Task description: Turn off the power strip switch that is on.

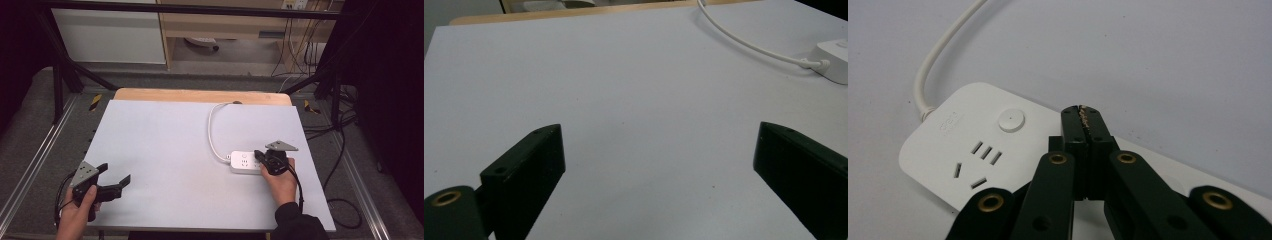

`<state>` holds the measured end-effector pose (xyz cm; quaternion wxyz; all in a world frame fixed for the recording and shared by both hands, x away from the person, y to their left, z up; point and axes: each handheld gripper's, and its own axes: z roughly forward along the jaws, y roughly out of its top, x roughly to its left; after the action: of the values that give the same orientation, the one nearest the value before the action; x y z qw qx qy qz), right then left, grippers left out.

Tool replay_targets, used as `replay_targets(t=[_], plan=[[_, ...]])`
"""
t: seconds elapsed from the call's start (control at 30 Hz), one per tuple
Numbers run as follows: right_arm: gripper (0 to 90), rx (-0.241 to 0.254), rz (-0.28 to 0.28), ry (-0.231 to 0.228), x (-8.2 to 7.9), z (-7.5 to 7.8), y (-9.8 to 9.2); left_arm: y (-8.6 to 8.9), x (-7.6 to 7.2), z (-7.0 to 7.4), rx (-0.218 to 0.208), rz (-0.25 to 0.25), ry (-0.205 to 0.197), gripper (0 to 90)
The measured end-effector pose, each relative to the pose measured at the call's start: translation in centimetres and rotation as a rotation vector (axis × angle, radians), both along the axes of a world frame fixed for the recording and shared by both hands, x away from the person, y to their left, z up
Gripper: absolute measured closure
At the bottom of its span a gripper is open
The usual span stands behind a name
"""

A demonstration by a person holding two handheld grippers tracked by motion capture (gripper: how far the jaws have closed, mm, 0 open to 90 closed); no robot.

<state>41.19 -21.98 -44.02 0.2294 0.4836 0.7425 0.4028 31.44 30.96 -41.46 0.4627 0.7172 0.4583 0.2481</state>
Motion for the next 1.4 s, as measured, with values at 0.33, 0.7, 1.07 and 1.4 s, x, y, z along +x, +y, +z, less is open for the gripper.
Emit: replay_targets(t=[0.33, 0.7, 1.07, 1.4], plan=[[90.0, 0.019, -0.002, -0.005, 0.0, 0.2, -0.1, 0.0, 0.0, 0.0, 0.000, 0.001, 0.001, 6.4], [90.0, 0.035, -0.017, -0.018, -0.2, 0.3, -0.5, 0.1, 0.0, 0.0, 0.000, 0.000, -0.003, 6.4], [84.4, 0.071, -0.018, -0.029, -0.4, 0.6, -0.7, 0.1, 0.0, 0.0, -0.002, 0.000, -0.001, 6.4], [72.1, 0.085, -0.024, -0.037, -0.6, 1.2, -0.8, 0.2, 0.0, 0.0, -0.004, 0.000, -0.002, 6.4]])
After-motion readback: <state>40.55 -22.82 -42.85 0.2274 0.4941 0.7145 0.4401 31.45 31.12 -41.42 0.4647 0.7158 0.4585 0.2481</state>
